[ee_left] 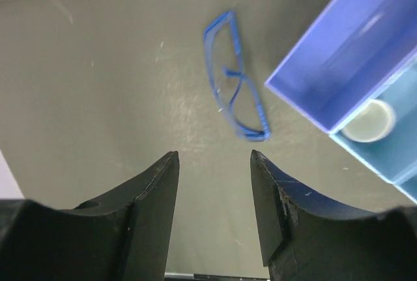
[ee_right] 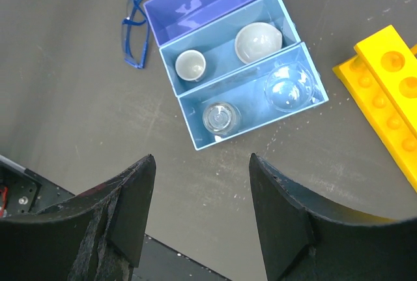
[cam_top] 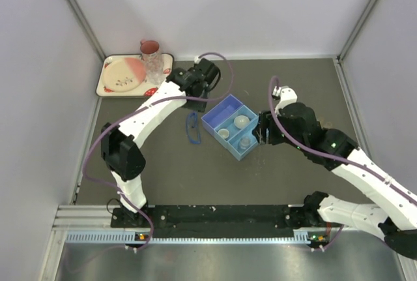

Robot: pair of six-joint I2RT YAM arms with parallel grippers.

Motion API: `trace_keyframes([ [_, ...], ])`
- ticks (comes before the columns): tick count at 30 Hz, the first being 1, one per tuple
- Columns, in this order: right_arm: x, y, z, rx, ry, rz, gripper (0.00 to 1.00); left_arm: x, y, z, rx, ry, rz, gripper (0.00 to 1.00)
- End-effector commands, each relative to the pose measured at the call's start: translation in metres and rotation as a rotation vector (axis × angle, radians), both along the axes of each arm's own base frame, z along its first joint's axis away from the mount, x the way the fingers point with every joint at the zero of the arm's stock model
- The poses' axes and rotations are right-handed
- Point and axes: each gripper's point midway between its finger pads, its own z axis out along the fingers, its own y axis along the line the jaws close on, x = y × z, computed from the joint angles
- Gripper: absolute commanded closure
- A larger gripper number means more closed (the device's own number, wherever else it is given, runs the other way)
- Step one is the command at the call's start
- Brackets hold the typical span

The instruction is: Organize the chemistry lab equipment

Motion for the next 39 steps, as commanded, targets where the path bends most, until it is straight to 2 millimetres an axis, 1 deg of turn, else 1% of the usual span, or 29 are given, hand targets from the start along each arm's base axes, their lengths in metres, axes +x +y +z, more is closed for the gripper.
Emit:
trace_keyframes([
  [1,-0.008,0.001,0.021,0.09,-0.046,0.015,0.4,-0.023,0.035,-0.022,0.07,0.02,0.193,0.46],
  [2,-0.01,0.0,0.022,0.097,-0.043,0.014,0.4,-0.025,0.038,-0.028,0.072,0.023,0.204,0.46],
  [3,-0.013,-0.002,0.023,0.099,-0.042,0.017,0.4,-0.03,0.04,-0.04,0.086,0.046,0.209,0.46],
  [5,-0.017,-0.005,0.025,0.111,-0.045,0.017,0.4,-0.029,0.039,-0.05,0.072,0.048,0.234,0.46],
  [6,-0.019,-0.007,0.024,0.109,-0.04,0.015,0.4,-0.03,0.041,-0.058,0.082,0.064,0.241,0.46],
  [8,-0.022,-0.01,0.025,0.115,-0.043,0.014,0.4,-0.027,0.036,-0.07,0.067,0.076,0.247,0.46],
  [13,-0.027,-0.016,0.024,0.105,-0.041,0.01,0.4,-0.021,0.025,-0.087,0.046,0.097,0.253,0.46],
  [16,-0.027,-0.019,0.021,0.094,-0.037,0.004,0.39,-0.019,0.015,-0.099,0.007,0.118,0.245,0.46],
  [20,-0.027,-0.02,0.02,0.085,-0.037,0.002,0.39,-0.02,0.013,-0.117,0.011,0.145,0.267,0.46],
  [22,-0.028,-0.021,0.02,0.082,-0.038,0.002,0.39,-0.018,0.01,-0.122,0.002,0.146,0.266,0.46],
  [28,-0.028,-0.024,0.014,0.067,-0.03,-0.006,0.39,-0.012,0.01,-0.135,-0.008,0.154,0.288,0.46],
  [29,-0.029,-0.024,0.012,0.063,-0.029,-0.004,0.39,-0.013,0.012,-0.141,-0.006,0.167,0.292,0.46],
  [34,-0.028,-0.025,0.009,0.055,-0.026,-0.008,0.39,-0.014,0.022,-0.154,-0.021,0.194,0.319,0.47],
  [39,-0.027,-0.025,0.006,0.047,-0.019,-0.01,0.39,-0.01,0.029,-0.16,-0.022,0.198,0.335,0.5],
])
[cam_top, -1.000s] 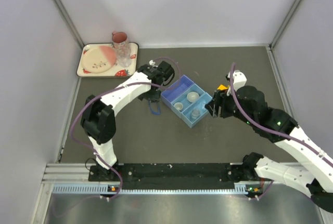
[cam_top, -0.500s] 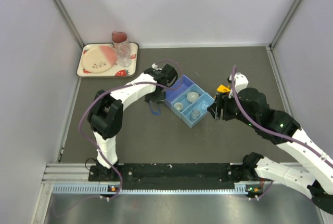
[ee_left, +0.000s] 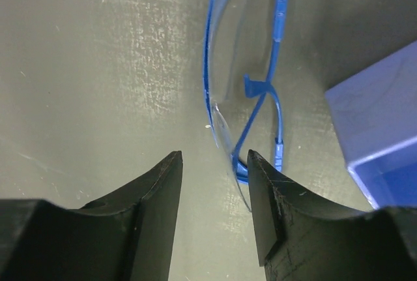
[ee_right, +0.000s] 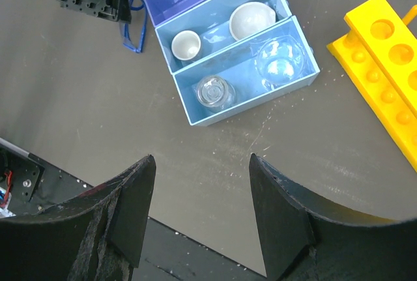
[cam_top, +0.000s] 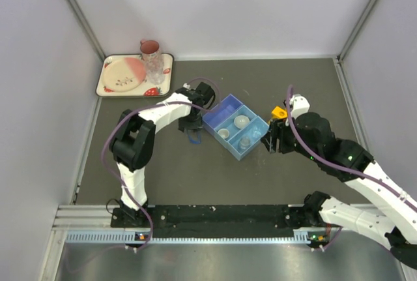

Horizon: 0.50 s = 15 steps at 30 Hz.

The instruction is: Organize the chemistry lab equipment

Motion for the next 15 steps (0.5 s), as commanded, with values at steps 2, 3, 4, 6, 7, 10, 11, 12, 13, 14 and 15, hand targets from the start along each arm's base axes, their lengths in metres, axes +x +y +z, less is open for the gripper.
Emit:
trace_keyframes([
  [2,0.001,0.0,0.002,0.005,-0.016,-0.005,0.39,0.007,0.001,-0.009,-0.023,-0.009,0.024,0.55],
  [3,0.001,0.0,0.003,0.009,-0.017,-0.006,0.39,0.008,0.001,-0.009,-0.026,-0.011,0.025,0.57],
  [4,0.001,0.0,0.001,0.007,-0.013,-0.007,0.39,0.006,0.001,-0.01,-0.027,-0.008,0.023,0.6],
  [6,0.001,0.001,0.001,0.005,-0.012,-0.005,0.39,0.006,0.0,-0.011,-0.031,-0.002,0.015,0.77],
  [7,0.001,0.001,0.001,0.007,-0.011,-0.007,0.4,0.007,-0.001,-0.01,-0.034,-0.004,0.01,0.85],
  [10,0.002,0.002,0.001,0.011,-0.01,-0.007,0.39,0.005,0.001,-0.012,-0.021,0.005,0.002,1.0],
  [11,0.002,0.002,0.002,0.012,-0.013,-0.006,0.39,0.005,0.003,-0.012,-0.017,0.003,0.005,1.0],
  [12,0.002,0.002,0.001,0.013,-0.011,-0.007,0.4,0.005,0.006,-0.012,-0.005,0.0,0.007,1.0],
  [13,0.002,0.003,0.002,0.013,-0.011,-0.004,0.4,0.005,0.008,-0.01,0.003,-0.002,0.009,1.0],
  [14,0.002,0.003,0.002,0.013,-0.012,-0.005,0.4,0.005,0.01,-0.008,0.009,-0.008,0.015,1.0],
  [15,0.002,0.003,0.002,0.015,-0.011,-0.004,0.4,0.006,0.013,-0.007,0.028,-0.015,0.017,1.0],
])
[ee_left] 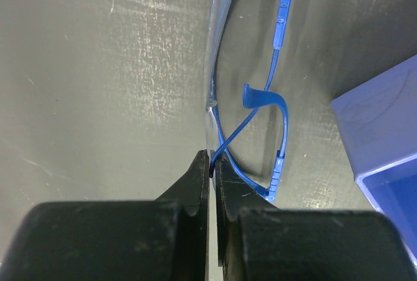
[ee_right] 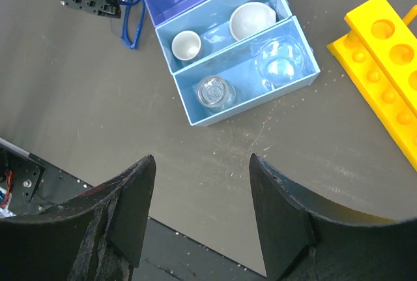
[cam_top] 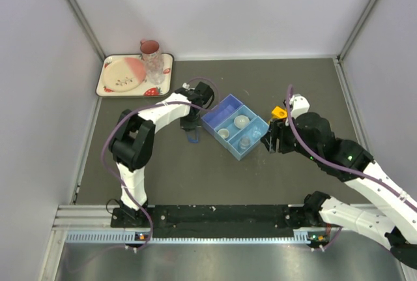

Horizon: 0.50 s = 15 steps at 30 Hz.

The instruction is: Organize the chemistry lab equipment

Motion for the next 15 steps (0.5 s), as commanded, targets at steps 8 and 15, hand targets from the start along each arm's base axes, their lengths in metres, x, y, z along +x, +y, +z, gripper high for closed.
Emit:
trace_keyframes([
  [8,0.004,0.007,0.004,0.014,-0.011,0.006,0.4,0.007,0.03,0.074,0.121,-0.117,0.003,1.0],
  [15,0.009,0.012,0.008,0.007,-0.017,0.011,0.4,0.019,0.023,0.137,0.083,-0.225,-0.101,1.0],
])
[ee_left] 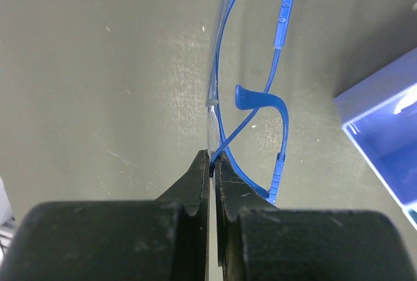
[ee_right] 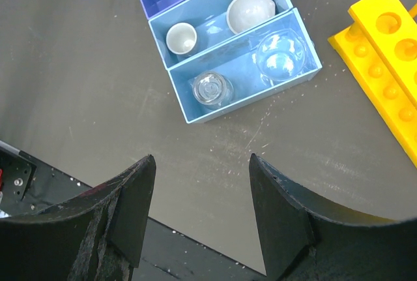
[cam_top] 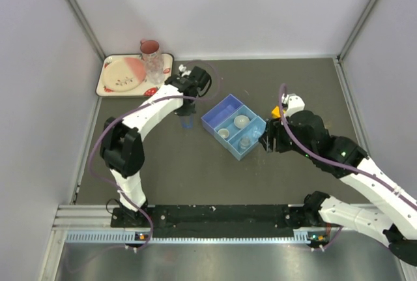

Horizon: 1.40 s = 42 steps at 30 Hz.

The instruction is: Organize the chemistry lab equipment

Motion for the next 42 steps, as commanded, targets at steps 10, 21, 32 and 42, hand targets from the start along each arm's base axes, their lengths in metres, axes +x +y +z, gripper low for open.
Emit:
trace_keyframes([
  [10,0.003,0.005,0.016,-0.018,-0.052,0.056,0.39,0.025,-0.02,0.097,-0.027,-0.189,-0.361,1.0],
  [21,-0.004,-0.017,-0.002,-0.128,-0.023,0.041,0.29,0.051,-0.073,0.09,-0.025,-0.232,-0.739,1.0],
  [32,-0.009,-0.021,-0.021,-0.148,0.023,0.025,0.27,0.066,-0.112,0.051,-0.012,-0.17,-0.839,1.0],
  [42,-0.01,-0.023,-0.034,-0.166,0.047,0.014,0.27,0.06,-0.129,0.025,0.023,-0.123,-0.871,1.0],
])
